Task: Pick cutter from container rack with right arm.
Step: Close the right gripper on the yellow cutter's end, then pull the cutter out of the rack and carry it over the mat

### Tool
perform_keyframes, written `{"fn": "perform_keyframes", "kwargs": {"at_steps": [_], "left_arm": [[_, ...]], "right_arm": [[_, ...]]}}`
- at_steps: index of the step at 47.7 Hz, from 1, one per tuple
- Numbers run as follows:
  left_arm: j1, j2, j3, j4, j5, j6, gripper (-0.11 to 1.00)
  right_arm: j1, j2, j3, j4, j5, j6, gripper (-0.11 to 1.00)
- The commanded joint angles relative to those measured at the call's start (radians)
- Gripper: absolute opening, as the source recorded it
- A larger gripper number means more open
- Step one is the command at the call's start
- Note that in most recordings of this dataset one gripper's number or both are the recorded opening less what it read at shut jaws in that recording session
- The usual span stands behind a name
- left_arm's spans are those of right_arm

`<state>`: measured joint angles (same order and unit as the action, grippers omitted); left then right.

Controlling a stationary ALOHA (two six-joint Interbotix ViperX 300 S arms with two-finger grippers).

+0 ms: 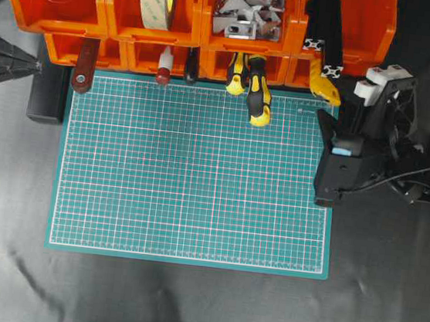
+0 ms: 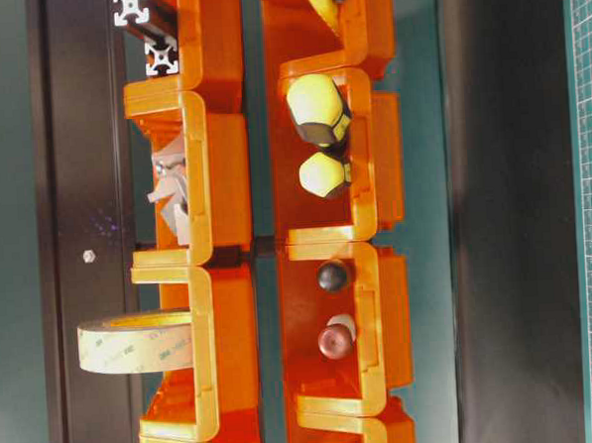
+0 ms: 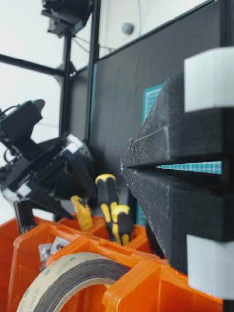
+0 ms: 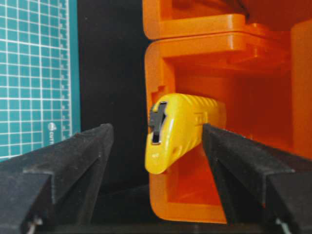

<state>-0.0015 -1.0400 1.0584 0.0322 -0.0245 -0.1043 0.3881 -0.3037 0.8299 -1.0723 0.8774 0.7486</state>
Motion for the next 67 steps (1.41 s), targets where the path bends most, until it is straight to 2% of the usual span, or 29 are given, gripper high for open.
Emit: {"fn": "perform_keyframes", "kwargs": {"at_steps": [1,12,18,22,28,42,54,67], "left_arm": [[0.002,0.006,-0.009,0.003,-0.005,-0.003,0.0],[0.002,0.005,-0.006,0.003,-0.005,-0.003,0.0],[0.002,0.005,-0.005,0.003,-0.005,-0.005,0.0],[0.002,0.006,-0.005,0.003,-0.005,-0.005,0.0],[0.002,0.006,-0.005,0.003,-0.006,-0.005,0.0],[0.002,0.006,-0.002,0.003,-0.006,-0.005,0.0],[0.002,0.006,0.003,0.003,-0.005,-0.006,0.0],[0.002,0.005,0.009,0.003,-0.005,-0.006,0.0]], "right_arm": [[-0.011,-0.012,-0.011,-0.009,-0.023,0.003,0.71],[-0.02,-0.012,-0.011,-0.018,-0.028,0.005,0.71],[-0.02,-0.014,-0.011,-0.018,-0.028,0.005,0.65],[-0.02,-0.014,-0.011,-0.018,-0.029,0.005,0.55],[-0.02,-0.014,-0.012,-0.017,-0.046,0.006,0.28],[0.015,-0.028,-0.015,-0.018,0.003,0.075,0.28],[0.098,-0.06,-0.057,-0.018,0.084,0.072,0.28],[0.172,-0.066,-0.126,-0.018,0.101,0.063,0.27]]}}
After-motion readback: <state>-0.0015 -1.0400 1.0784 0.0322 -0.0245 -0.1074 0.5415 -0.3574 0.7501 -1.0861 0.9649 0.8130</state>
